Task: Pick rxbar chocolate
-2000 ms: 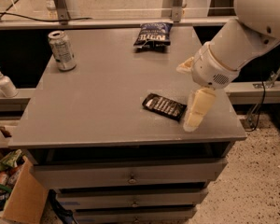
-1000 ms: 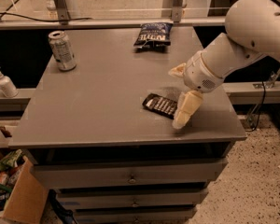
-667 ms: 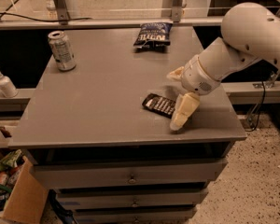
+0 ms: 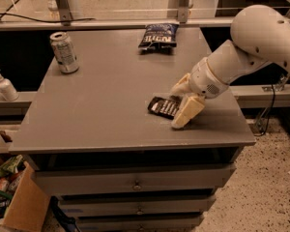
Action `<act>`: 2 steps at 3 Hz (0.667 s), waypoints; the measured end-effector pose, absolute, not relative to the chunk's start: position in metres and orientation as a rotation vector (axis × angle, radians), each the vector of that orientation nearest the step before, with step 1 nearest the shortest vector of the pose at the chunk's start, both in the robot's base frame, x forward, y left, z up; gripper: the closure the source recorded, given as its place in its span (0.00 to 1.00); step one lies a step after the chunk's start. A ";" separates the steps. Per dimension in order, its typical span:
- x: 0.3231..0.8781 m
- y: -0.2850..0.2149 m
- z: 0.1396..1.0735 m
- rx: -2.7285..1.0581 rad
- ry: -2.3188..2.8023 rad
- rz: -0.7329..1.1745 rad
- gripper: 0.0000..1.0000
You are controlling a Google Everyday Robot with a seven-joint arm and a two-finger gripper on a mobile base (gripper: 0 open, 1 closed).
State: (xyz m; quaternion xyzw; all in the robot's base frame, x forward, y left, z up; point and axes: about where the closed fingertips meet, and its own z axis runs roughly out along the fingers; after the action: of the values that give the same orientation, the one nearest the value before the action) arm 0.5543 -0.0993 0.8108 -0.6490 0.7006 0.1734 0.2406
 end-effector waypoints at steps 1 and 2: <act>0.557 -0.102 0.814 -1.756 1.929 0.476 0.62; 0.557 -0.102 0.816 -1.756 1.929 0.476 0.85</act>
Offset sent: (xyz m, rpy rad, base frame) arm 0.0070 -0.0072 0.0168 0.0089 0.0077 -0.0619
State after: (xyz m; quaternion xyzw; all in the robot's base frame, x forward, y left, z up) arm 0.5570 -0.1020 0.8161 -0.6425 0.7057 0.1743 0.2424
